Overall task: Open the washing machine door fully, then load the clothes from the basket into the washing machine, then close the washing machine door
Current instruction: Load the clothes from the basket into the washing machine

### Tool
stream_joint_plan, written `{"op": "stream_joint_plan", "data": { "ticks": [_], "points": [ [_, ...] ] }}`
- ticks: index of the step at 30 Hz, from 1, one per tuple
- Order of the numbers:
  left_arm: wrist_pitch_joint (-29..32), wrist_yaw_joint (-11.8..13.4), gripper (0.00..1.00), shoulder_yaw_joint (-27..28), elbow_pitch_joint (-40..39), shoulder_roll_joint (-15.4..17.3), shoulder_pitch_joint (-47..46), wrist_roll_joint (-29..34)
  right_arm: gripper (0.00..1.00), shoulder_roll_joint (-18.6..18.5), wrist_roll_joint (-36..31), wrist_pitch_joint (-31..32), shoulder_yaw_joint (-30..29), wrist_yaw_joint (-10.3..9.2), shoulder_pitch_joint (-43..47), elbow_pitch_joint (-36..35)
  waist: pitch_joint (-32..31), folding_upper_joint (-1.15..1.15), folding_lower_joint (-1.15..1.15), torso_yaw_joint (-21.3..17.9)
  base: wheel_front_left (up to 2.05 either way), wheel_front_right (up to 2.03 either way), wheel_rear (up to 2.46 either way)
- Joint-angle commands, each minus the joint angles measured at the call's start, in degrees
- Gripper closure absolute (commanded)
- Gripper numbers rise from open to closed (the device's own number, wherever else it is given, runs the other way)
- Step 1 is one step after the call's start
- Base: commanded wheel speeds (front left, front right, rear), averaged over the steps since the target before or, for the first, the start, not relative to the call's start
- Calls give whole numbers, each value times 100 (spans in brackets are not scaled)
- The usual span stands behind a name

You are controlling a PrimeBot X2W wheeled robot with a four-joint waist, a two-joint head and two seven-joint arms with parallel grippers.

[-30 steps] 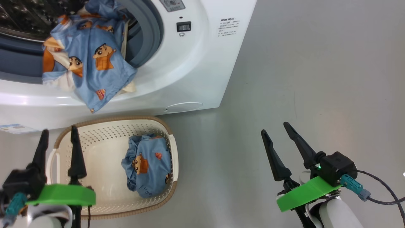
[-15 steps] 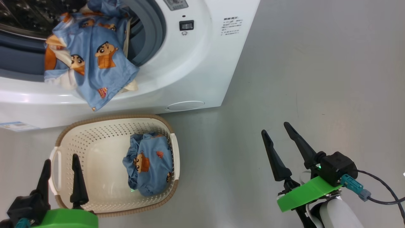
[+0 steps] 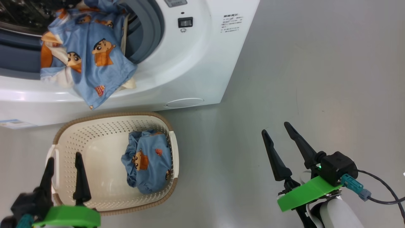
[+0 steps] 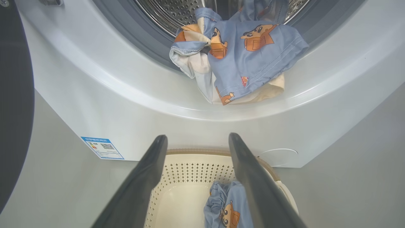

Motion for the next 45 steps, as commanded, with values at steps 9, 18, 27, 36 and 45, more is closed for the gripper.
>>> {"op": "stream_joint_plan", "data": {
  "ticks": [9,18,27,36,45],
  "points": [
    [592,-270,0,-16,838,468,-2011,-126,0,37,-16,-27,199,9,-154,-115,280,0,0,-125,0,0,0],
    [1272,-342,0,-72,1723,651,-3082,-292,0,59,-1,-27,241,9,-275,-66,500,0,0,-284,0,0,0],
    [1424,-355,0,84,2466,731,-3696,-590,0,81,68,-27,213,9,-328,-53,708,0,0,-399,0,0,0],
    [1594,-423,14,113,2869,740,-4116,-809,0,94,99,-27,221,9,-395,-55,847,0,0,-445,0,0,0],
    [621,-610,100,-62,2835,801,-4214,-712,0,101,156,-27,168,9,-357,20,699,0,0,-381,0,0,0]
  ]
}}
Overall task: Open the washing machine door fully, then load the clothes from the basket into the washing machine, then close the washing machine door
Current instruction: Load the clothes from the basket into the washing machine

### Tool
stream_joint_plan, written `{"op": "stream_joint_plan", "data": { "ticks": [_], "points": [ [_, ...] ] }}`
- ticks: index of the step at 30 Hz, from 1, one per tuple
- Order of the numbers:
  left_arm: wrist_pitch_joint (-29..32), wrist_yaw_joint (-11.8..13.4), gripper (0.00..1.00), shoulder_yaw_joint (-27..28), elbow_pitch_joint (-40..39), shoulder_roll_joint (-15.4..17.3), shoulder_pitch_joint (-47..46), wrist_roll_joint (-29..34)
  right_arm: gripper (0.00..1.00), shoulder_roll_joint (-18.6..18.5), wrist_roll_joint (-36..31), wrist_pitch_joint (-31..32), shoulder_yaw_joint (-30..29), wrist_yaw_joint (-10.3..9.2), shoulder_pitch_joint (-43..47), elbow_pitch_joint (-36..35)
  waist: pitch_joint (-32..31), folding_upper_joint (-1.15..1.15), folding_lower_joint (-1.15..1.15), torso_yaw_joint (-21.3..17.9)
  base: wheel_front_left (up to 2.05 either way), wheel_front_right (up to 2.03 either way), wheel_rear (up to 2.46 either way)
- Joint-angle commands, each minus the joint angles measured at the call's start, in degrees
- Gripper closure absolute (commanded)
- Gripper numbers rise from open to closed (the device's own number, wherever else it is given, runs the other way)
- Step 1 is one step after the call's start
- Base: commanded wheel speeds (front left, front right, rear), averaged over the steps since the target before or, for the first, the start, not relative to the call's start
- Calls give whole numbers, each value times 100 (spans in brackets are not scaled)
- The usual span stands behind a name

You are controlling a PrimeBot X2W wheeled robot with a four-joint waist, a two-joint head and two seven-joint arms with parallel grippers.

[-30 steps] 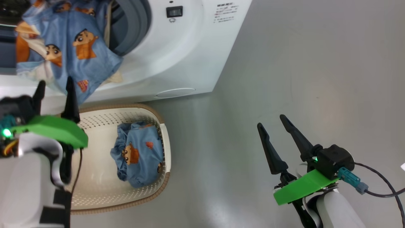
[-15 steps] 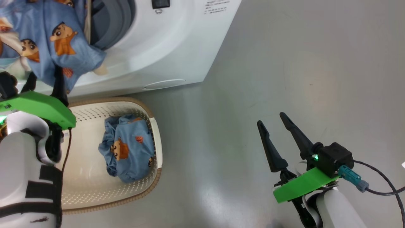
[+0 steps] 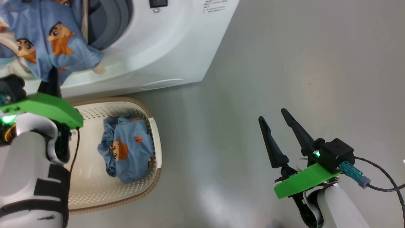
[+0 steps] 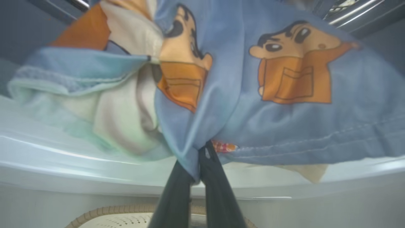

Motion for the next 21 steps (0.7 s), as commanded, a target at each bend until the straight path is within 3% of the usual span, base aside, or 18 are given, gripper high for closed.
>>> {"op": "stream_joint_plan", "data": {
  "ticks": [1,9,21],
  "points": [
    [-360,-28,100,178,-400,345,-245,8,0,42,43,-27,121,9,67,-98,-91,0,0,68,0,0,0],
    [-735,-75,100,71,-562,386,-101,72,0,43,17,-27,135,9,167,-34,-348,0,0,246,0,0,0],
    [-518,-46,100,-78,-204,647,-793,163,0,2,78,-27,187,9,178,-27,-288,0,0,102,0,0,0]
  ]
}}
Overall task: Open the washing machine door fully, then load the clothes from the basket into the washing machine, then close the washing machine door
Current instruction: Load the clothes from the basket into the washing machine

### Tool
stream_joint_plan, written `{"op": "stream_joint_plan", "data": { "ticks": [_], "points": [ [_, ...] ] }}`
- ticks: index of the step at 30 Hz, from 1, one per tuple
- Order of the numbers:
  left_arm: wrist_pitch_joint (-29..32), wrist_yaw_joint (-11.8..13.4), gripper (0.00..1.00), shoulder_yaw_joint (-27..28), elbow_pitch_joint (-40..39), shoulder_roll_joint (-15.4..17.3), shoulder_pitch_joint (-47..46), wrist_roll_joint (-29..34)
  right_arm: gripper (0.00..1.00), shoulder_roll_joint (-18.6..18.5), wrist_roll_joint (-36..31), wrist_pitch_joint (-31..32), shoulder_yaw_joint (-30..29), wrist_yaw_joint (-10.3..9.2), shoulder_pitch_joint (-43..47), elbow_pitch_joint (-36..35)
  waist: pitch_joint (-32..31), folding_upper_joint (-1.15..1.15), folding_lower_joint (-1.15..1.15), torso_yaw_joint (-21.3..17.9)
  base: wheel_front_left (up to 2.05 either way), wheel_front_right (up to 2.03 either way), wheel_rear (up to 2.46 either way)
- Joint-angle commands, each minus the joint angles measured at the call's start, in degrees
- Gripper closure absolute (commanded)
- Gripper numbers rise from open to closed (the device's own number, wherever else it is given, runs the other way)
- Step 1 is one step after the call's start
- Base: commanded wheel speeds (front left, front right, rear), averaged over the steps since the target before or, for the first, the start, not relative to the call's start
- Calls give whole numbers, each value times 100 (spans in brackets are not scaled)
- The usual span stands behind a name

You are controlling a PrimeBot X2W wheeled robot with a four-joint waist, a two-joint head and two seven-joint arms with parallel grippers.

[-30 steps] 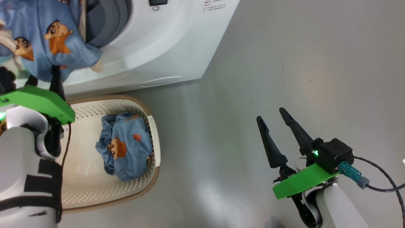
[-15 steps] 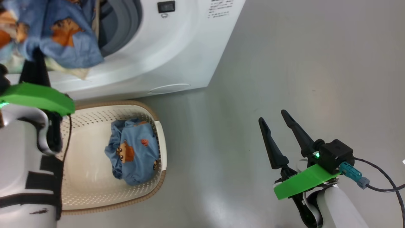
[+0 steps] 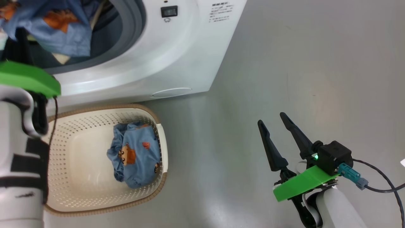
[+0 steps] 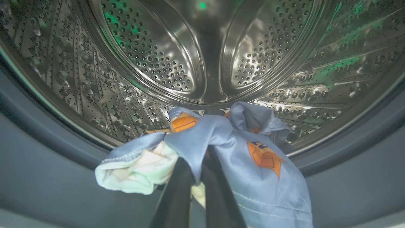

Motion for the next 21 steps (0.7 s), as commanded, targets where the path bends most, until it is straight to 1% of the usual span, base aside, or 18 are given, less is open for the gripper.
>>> {"op": "stream_joint_plan", "data": {
  "ticks": [1,11,15,21],
  "points": [
    [40,4,100,83,-64,323,-209,59,0,28,36,-27,145,9,134,-131,84,0,0,-67,0,0,0],
    [234,10,100,-173,281,454,-1130,212,0,48,89,-27,119,9,31,-175,503,0,0,-215,0,0,0],
    [234,8,100,-240,386,488,-1351,254,0,53,97,-27,106,9,-7,-190,637,0,0,-249,0,0,0],
    [189,8,100,-500,480,494,-1832,450,0,61,104,-27,92,9,-49,-206,848,0,0,-257,0,0,0]
  ]
}}
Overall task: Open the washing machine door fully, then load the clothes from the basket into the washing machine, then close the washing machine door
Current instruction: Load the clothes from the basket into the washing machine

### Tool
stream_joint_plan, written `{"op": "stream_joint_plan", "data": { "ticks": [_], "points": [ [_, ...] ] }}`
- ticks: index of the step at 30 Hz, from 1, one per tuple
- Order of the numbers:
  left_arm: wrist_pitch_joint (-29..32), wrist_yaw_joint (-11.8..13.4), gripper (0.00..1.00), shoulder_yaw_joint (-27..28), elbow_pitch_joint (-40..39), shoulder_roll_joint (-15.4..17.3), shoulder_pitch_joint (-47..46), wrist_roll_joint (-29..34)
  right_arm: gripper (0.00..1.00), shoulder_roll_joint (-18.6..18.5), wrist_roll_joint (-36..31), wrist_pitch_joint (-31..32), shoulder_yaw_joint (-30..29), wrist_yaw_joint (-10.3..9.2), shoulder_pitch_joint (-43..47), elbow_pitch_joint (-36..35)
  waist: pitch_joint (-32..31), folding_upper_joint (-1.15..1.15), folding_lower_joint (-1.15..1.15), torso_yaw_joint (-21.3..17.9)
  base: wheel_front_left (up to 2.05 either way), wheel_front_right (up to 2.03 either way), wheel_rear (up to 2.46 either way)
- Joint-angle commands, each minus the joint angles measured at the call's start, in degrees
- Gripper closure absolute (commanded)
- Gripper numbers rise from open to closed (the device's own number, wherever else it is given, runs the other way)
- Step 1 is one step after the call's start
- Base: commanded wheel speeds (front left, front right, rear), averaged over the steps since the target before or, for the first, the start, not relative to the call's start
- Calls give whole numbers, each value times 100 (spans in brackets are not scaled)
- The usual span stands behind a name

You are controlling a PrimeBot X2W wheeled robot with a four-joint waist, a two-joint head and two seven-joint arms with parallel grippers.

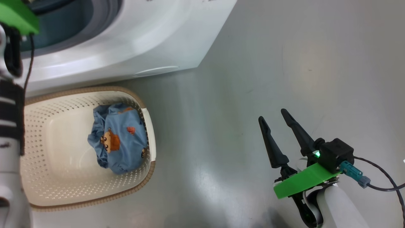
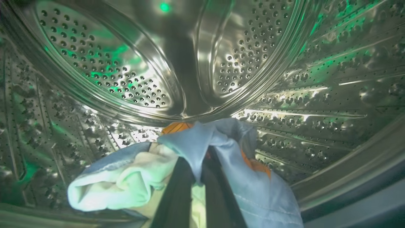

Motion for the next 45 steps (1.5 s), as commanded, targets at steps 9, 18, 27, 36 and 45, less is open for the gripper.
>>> {"op": "stream_joint_plan", "data": {
  "ticks": [9,18,27,36,45],
  "points": [
    [-20,26,100,-167,84,257,-769,192,0,43,113,-27,201,9,-91,-126,219,0,0,-68,0,0,0],
    [88,-11,100,-191,476,489,-1200,150,0,44,186,-27,249,9,-165,-134,535,0,0,-161,0,0,0],
    [226,-104,100,-321,791,517,-1591,54,0,44,174,-27,289,9,-250,-136,844,0,0,-155,0,0,0],
    [-456,-128,100,-422,763,674,-1834,134,0,44,191,-27,312,9,-342,-148,965,0,0,-203,0,0,0],
    [-494,-151,0,-417,1297,568,-1786,-62,0,44,159,-27,297,9,-359,-89,831,0,0,-126,0,0,0]
  ]
}}
